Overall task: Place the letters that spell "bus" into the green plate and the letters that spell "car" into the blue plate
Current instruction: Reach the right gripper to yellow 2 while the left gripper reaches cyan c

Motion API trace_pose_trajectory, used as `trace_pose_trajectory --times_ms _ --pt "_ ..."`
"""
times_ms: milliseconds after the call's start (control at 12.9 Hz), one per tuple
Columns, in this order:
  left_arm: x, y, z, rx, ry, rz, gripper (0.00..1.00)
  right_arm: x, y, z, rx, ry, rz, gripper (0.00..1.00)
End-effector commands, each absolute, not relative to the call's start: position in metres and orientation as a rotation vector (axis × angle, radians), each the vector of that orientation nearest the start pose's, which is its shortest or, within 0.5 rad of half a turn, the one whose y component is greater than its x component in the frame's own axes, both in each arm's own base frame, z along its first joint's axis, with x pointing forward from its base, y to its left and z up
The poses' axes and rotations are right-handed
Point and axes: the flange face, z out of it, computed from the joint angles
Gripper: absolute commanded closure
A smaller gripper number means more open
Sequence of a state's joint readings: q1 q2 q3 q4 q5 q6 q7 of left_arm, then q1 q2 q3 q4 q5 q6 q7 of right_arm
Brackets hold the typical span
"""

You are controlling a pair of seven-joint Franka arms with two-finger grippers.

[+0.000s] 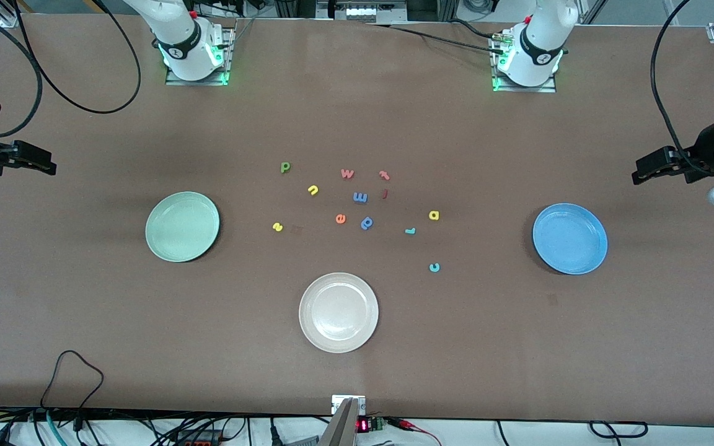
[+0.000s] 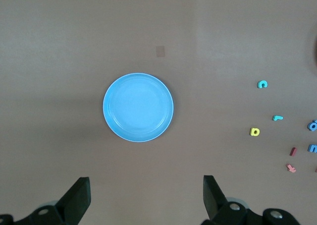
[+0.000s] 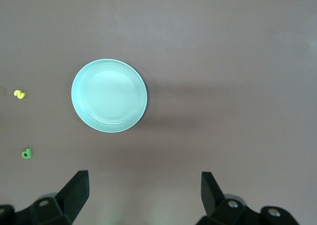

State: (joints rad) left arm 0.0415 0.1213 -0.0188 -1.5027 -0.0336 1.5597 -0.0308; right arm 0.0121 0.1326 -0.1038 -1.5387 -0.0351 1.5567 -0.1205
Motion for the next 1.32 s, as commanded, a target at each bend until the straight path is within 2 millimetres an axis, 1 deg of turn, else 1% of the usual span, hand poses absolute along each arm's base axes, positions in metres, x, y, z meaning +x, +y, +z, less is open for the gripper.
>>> trace_pose_trajectory --times_ms 0,155,309,464,542,774,851,928,1006,1083,1160,1238 --pt "0.581 0.011 0.589 -3.174 -0.060 0.090 0.00 0.580 -0.056 0.564 -3.170 -0.032 0.193 0.00" --pt "0.582 0.011 0.589 -3.174 -0.060 0.090 0.00 0.581 -0.052 0.563 -3.167 -0.044 0.193 0.00" --pt "0.585 0.012 0.587 -3.175 -0.060 0.082 0.00 0.584 -0.047 0.552 -3.160 -0.077 0.233 0.00" --pt "0.585 0.012 0.588 -3.175 -0.058 0.080 0.00 0.584 -0.045 0.552 -3.157 -0.082 0.245 0.00" --pt "0.585 0.012 0.587 -3.175 -0.058 0.082 0.00 0.584 -0.040 0.546 -3.153 -0.096 0.266 0.00" --pt "0.587 0.014 0.588 -3.174 -0.084 0.080 0.00 0.584 -0.021 0.514 -3.121 -0.113 0.339 0.00" --pt "0.591 0.015 0.583 -3.175 -0.087 0.092 0.00 0.586 -0.007 0.506 -3.098 -0.136 0.330 0.00" --pt "0.595 0.014 0.574 -3.175 -0.090 0.117 0.00 0.586 0.001 0.495 -3.096 -0.157 0.332 0.00" --pt "0.597 0.010 0.573 -3.190 -0.092 0.113 0.00 0.586 0.013 0.480 -3.096 -0.177 0.323 0.00" --pt "0.601 0.005 0.565 -3.189 -0.083 0.130 0.00 0.585 0.026 0.461 -3.103 -0.151 0.308 0.00" --pt "0.606 -0.001 0.552 -3.190 -0.064 0.165 0.00 0.583 0.039 0.442 -3.109 -0.128 0.283 0.00" --pt "0.613 -0.013 0.533 -3.188 -0.034 0.214 0.00 0.581 0.063 0.422 -3.112 -0.140 0.246 0.00"
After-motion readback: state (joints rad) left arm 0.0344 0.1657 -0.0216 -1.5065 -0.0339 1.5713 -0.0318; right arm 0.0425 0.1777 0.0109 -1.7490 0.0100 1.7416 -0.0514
